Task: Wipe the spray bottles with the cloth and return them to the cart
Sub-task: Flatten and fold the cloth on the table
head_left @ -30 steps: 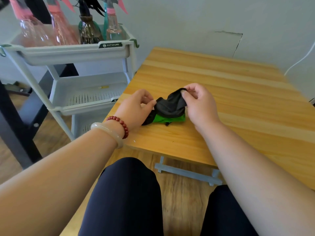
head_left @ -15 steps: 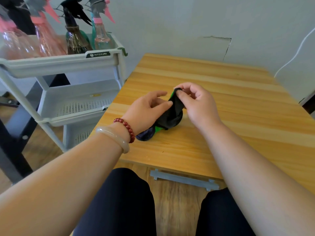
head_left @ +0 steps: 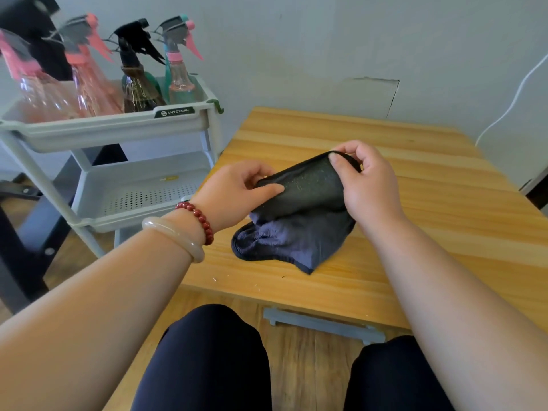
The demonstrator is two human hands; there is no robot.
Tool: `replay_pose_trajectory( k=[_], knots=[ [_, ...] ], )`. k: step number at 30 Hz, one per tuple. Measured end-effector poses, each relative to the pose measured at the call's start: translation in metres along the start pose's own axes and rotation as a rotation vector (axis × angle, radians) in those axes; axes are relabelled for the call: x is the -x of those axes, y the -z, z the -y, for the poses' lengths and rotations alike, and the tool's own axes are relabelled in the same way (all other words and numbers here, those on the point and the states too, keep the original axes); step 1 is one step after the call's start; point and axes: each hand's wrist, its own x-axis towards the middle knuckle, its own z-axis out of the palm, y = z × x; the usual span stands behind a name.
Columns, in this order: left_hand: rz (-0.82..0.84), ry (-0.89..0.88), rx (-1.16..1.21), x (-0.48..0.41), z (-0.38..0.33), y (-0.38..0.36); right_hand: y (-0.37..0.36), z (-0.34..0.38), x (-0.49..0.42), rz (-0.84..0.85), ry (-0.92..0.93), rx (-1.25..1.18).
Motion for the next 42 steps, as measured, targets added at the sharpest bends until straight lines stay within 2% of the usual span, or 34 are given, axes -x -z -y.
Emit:
replay_pose_trajectory(
  k=[5,10,13,15,18,22,25,27,32,37,42],
  knots=[
    [0.021,-0.002,-0.038,-0.003,-0.002,0.014,0.005,0.006,-0.004,-0.039,0.007,-0.029],
    [0.121,0.084,-0.052,-0.009,0.008,0.023,0.016,0.003,-0.016,-0.127,-0.054,-0.022],
    [-0.008,0.079,-0.172,-0.016,0.016,0.02,0.02,-0.01,-0.02,-0.121,-0.093,0.07],
    [-0.085,0.099,-0.167,-0.022,0.019,0.017,0.02,-0.019,-0.021,-0.114,-0.103,0.138],
    [-0.03,0.164,-0.209,-0.034,0.026,0.013,0.019,-0.028,-0.023,-0.072,-0.096,0.273],
    [0.218,0.289,0.027,-0.045,0.029,0.013,0.019,-0.034,-0.033,-0.069,-0.145,0.33],
    [0.159,0.3,0.121,-0.052,0.034,0.014,0.016,-0.038,-0.038,-0.066,-0.184,0.297],
    [0.056,0.29,0.113,-0.055,0.038,0.013,0.012,-0.042,-0.039,-0.059,-0.189,0.278],
    [-0.117,0.187,-0.083,-0.049,0.039,0.001,0.004,-0.049,-0.033,-0.055,-0.207,0.269],
    [-0.128,0.074,-0.153,-0.028,0.04,-0.002,0.016,-0.053,-0.015,-0.005,-0.211,0.286],
    [-0.025,-0.135,-0.279,0.006,0.045,-0.001,0.035,-0.046,0.012,0.124,-0.219,0.357]
  ],
)
